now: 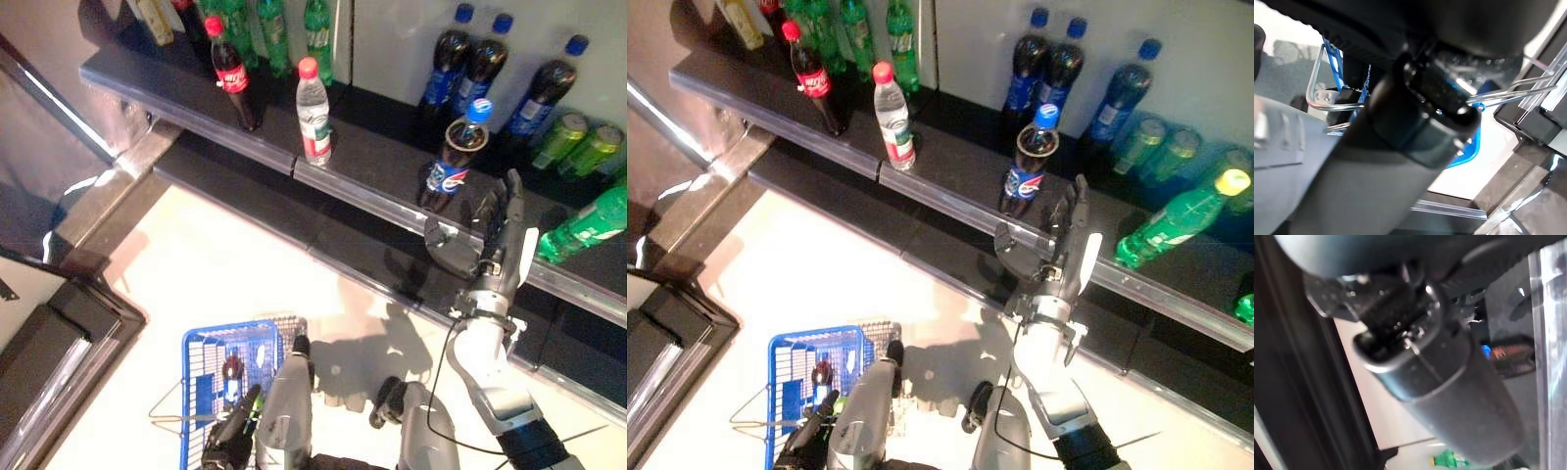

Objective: Pick up the drink and place into the basket.

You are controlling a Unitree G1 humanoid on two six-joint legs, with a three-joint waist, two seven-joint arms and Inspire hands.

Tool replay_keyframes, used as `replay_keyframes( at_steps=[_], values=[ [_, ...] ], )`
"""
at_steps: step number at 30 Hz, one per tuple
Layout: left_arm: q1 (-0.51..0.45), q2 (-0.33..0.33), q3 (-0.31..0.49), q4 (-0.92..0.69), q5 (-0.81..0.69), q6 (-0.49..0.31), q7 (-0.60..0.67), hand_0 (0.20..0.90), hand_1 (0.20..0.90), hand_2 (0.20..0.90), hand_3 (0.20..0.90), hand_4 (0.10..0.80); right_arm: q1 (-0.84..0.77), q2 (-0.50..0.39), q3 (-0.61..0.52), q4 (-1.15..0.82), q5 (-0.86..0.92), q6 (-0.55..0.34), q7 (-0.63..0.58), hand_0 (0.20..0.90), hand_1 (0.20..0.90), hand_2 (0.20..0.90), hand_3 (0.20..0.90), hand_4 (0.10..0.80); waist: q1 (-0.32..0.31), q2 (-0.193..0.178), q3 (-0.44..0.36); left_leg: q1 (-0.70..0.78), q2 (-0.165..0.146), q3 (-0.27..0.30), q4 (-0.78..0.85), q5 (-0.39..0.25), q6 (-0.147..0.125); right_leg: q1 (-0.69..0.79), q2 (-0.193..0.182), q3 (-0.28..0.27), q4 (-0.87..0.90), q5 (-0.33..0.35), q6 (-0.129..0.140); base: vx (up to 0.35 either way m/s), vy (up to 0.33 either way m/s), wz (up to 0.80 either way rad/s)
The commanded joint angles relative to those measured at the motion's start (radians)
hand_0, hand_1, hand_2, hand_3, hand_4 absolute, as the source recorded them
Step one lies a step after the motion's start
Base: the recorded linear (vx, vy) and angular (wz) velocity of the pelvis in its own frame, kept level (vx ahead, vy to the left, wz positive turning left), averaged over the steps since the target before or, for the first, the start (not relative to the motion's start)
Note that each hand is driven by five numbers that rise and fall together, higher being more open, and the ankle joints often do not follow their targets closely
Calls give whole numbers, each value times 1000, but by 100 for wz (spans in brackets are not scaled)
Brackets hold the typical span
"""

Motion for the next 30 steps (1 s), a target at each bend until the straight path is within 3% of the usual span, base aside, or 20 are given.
replay_keyframes(
  at_steps=[1, 10, 23, 30],
  values=[
    [-1, 89, -26, -215, 45, -76, -187, 300, 300, 300, 200, 100, -154, 7, -36, -50, -108, -57, -62, 900, 900, 900, 900, 800, 8, -27, -12, -82, -67, 19, 36, 106, 60, 89, -18, 15, -139, 151, 65, -75, -37, -3],
    [-97, 122, -20, -230, 27, -102, -181, 300, 300, 300, 200, 100, -317, 11, -91, 32, -75, -64, -173, 900, 900, 900, 900, 800, 22, -64, -12, -157, -65, 26, -16, 70, 75, 61, -4, 4, -276, 190, 83, -99, -60, 0],
    [-184, 119, -29, -242, 57, -115, -137, 300, 300, 300, 200, 100, -499, -7, -154, 124, 87, -87, -170, 900, 900, 900, 900, 800, 39, -91, -12, -203, -68, 23, -58, 60, 85, 13, 12, -9, -334, 193, 73, -24, -24, 2],
    [-208, 109, -33, -233, 69, -122, -129, 300, 300, 300, 200, 100, -562, -12, -167, 131, 96, -69, -167, 900, 900, 900, 900, 800, 41, -88, -12, -206, -78, 26, -70, 53, 94, -29, 9, -9, -312, 185, 65, 0, 0, 0]
  ],
)
